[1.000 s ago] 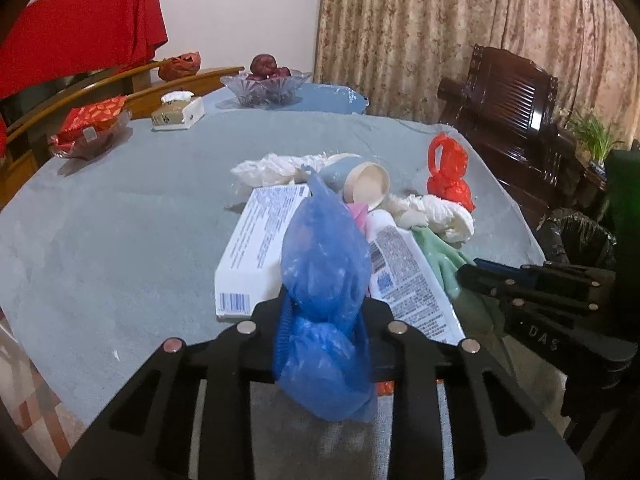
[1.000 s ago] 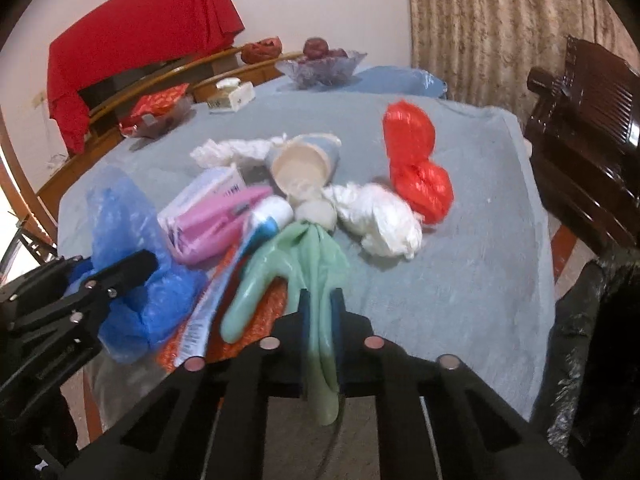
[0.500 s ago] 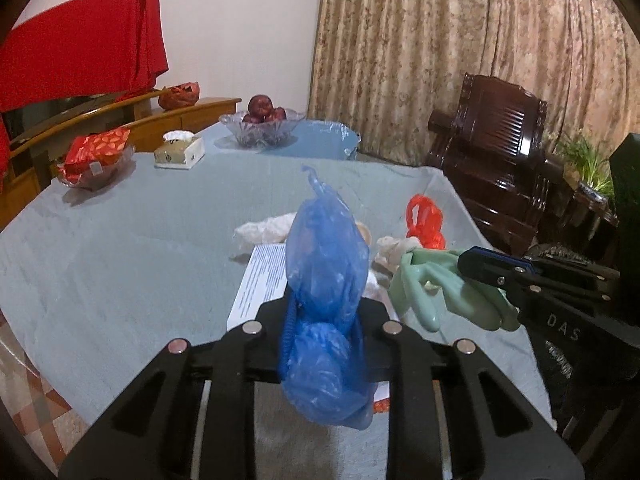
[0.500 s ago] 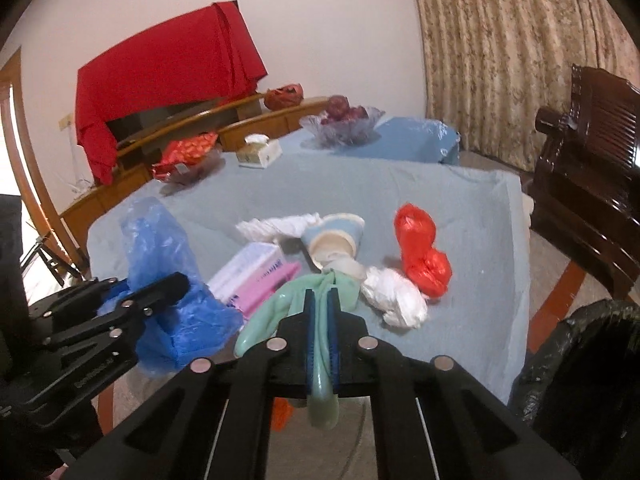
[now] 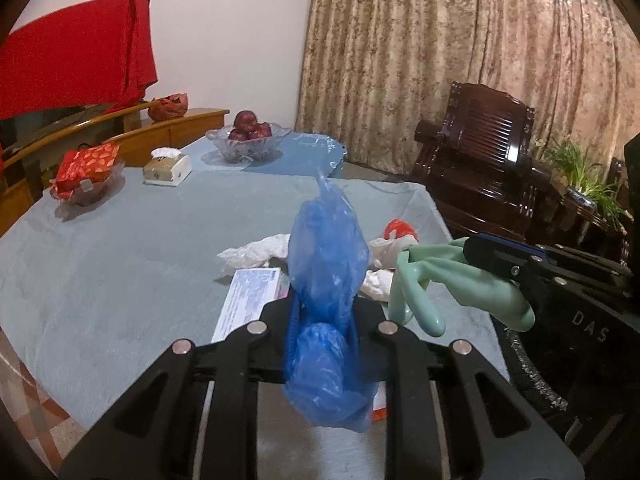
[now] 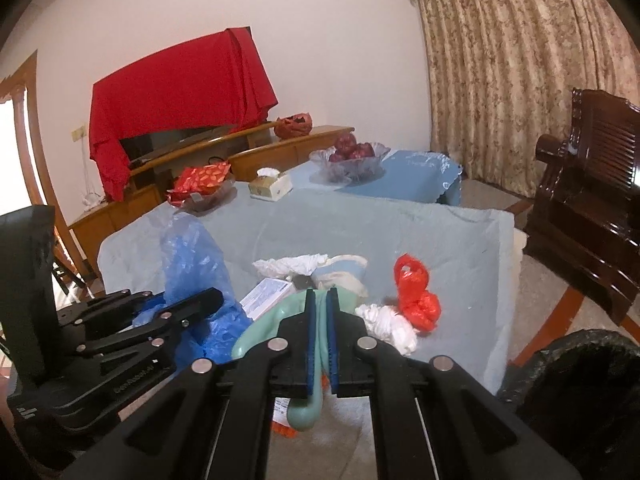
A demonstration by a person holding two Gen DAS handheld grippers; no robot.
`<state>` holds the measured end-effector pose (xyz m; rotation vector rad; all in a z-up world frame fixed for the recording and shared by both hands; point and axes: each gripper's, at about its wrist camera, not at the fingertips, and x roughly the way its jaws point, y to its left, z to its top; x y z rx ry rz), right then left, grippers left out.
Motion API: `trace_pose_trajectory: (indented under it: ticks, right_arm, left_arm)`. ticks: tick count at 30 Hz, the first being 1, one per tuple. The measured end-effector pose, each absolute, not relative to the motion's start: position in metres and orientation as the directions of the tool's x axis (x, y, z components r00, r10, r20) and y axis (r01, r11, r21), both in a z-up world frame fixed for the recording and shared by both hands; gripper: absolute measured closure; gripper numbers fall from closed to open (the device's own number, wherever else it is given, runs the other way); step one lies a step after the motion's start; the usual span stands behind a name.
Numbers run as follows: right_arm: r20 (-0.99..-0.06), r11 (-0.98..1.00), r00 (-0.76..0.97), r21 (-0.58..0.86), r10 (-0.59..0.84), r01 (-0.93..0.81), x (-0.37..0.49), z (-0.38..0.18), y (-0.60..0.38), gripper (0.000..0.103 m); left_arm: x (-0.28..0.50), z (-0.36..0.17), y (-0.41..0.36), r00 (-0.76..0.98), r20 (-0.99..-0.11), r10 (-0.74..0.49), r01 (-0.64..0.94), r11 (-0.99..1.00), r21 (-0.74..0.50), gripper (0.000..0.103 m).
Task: Collect trash
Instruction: 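Carry the blue bag and green glove over the bin and release both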
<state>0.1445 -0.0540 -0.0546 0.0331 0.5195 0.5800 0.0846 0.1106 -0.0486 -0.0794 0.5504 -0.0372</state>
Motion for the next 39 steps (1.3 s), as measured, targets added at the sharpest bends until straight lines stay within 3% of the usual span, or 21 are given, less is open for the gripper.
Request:
trace_pose_trajectory:
  ticks: [22, 39]
  right_arm:
    - [-0.411, 0.934, 0.838, 0.142, 0.357, -0.328, 0.119, -0.024, -0.154, 0.098]
    - [-0.486, 0.991, 0.87, 0.132, 0.083, -0.021, 0.079, -0.055, -0.278, 0.098]
  left_arm:
    - [0.107, -0.029, 0.014, 0.82, -0.497, -0.284, 0.262, 0.958, -0.116, 0.086]
    - [0.123, -0.044, -0.122, 0.706, -0.509, -0.493, 0.5, 0.855, -0.134, 0.086]
